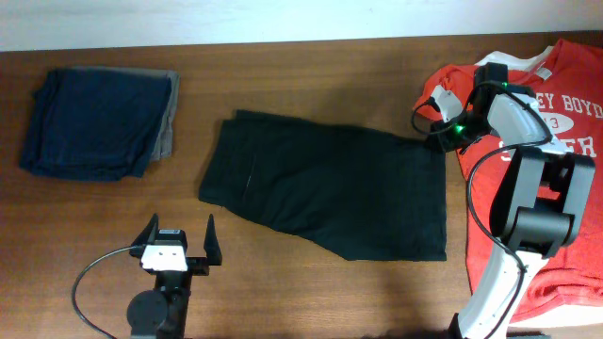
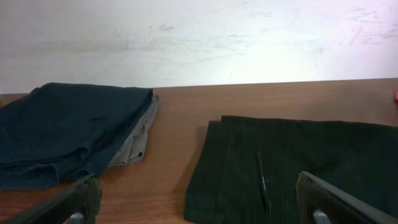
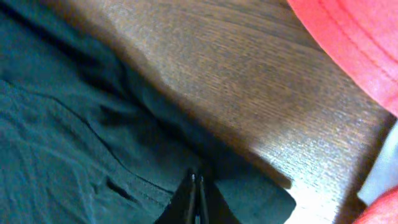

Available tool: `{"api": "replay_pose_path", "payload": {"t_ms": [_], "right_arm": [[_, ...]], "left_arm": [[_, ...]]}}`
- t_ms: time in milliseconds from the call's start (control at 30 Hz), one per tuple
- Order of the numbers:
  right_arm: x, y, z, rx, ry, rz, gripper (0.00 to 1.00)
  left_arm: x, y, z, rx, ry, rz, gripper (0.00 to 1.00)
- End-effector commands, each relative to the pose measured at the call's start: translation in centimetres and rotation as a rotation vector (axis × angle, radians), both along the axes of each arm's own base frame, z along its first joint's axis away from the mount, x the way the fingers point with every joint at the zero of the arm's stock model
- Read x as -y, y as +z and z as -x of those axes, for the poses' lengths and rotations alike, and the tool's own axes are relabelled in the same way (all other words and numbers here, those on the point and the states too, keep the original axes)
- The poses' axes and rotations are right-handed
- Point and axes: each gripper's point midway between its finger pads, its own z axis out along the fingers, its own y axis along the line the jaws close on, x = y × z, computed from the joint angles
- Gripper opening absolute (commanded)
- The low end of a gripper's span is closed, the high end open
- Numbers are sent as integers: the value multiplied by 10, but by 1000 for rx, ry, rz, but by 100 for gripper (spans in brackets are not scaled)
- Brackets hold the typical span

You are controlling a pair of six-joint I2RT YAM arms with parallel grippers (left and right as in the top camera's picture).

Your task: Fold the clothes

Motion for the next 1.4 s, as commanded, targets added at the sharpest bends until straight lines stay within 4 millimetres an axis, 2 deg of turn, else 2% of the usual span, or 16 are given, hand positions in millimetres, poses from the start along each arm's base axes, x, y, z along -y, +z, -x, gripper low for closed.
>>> {"api": "replay_pose_path", "payload": {"t_ms": [0,200,367,500,600,700,767,867,967,1000,1033,1100,1167,1233,1333,1367], "right_arm": [[-5,-6,0,-36,-53,-39,4],[-16,13,3,-107,-122,-64,4],[-60,19,7,-155,-98,-110,4],[-62,19,8,-212,-215,-129,4],[-64,19,14,-240,-215,-134,4],[-63,18,17,-244,-198,-124,4],[-63,18,18,-239,-183,-123,4],[-63,18,16,-233,-184,-123,4],[-63,18,16,-232,-186,-123,4],[-63,18,16,-233,-186,-123,4],[-63,18,16,-232,-186,-123,4],[-63,18,16,-232,-187,-123,4],[-63,18,16,-232,-187,-122,4],[-61,17,16,-232,-189,-107,4],[-55,15,17,-233,-193,-74,4],[-55,15,17,-233,-193,-74,4]], "left_arm": [[-2,-2,0,0,10,-20,99],[-2,-2,0,0,10,-20,99],[-2,-2,0,0,10,-20,99],[1,-1,0,1,-10,-17,99],[3,0,0,7,-20,-16,99],[22,20,3,69,-132,-7,99],[23,39,9,36,-141,-4,99],[18,91,8,-29,-112,-40,99],[19,121,-23,-230,-117,-44,99],[21,121,-49,-345,-125,-65,99],[22,118,-66,-419,-131,-67,99],[32,104,-124,-607,-170,-51,99],[34,87,-165,-673,-177,-68,99],[35,49,-197,-740,-183,-72,98],[37,-30,-211,-890,-263,-180,66],[38,-49,-217,-910,-279,-201,64]]}}
